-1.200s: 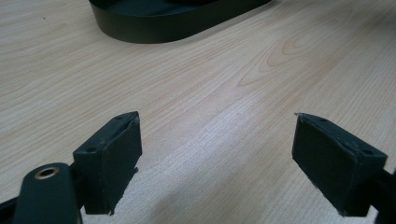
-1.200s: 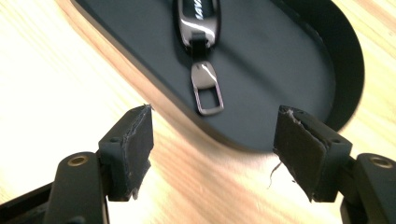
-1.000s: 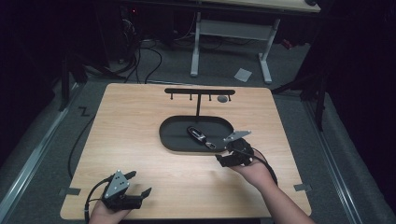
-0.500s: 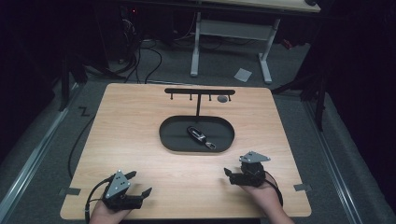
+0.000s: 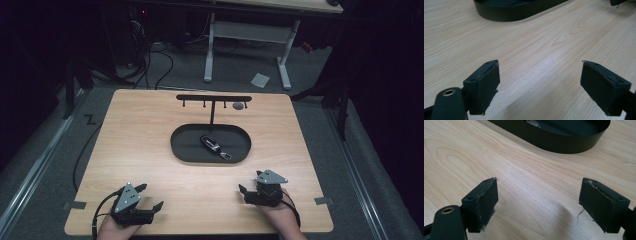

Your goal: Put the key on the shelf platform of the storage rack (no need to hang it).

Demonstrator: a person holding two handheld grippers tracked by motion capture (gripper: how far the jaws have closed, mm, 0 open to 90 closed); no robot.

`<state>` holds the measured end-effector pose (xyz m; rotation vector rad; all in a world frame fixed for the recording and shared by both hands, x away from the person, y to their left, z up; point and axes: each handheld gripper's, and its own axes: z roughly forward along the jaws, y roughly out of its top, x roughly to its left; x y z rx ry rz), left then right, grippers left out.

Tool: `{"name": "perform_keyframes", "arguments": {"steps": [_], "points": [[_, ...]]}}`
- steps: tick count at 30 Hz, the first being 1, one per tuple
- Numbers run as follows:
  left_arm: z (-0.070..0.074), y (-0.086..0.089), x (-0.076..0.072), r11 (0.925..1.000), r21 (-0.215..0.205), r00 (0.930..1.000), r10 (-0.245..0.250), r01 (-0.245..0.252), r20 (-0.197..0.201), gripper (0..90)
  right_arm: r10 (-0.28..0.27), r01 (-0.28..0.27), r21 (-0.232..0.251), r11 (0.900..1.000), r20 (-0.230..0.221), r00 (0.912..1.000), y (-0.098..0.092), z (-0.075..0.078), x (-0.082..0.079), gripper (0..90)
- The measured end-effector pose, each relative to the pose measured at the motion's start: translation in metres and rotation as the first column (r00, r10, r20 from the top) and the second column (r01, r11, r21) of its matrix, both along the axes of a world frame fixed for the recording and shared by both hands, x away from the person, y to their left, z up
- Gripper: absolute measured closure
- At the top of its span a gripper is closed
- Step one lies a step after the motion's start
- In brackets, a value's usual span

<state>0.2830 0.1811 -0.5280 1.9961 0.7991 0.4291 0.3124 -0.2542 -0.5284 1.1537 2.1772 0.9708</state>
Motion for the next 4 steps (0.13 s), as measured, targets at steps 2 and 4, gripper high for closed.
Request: {"name": "perform_keyframes", "arguments": {"steps": [2, 4], "points": [[0.0000, 0.0002, 0.0001, 1.0000, 0.001, 1.0000, -0.001, 0.001, 0.000, 16.5, -0.009, 0.009, 0.006, 1.000, 0.000, 1.0000, -0.0029, 0.0003, 0.0001, 15.8], [0.0001, 0.0003, 0.0002, 1.0000, -0.001, 1.0000, -0.002, 0.002, 0.001, 16.5, -0.013, 0.013, 0.004, 1.000, 0.002, 0.9999, -0.0042, 0.0005, 0.0005, 15.7]]}}
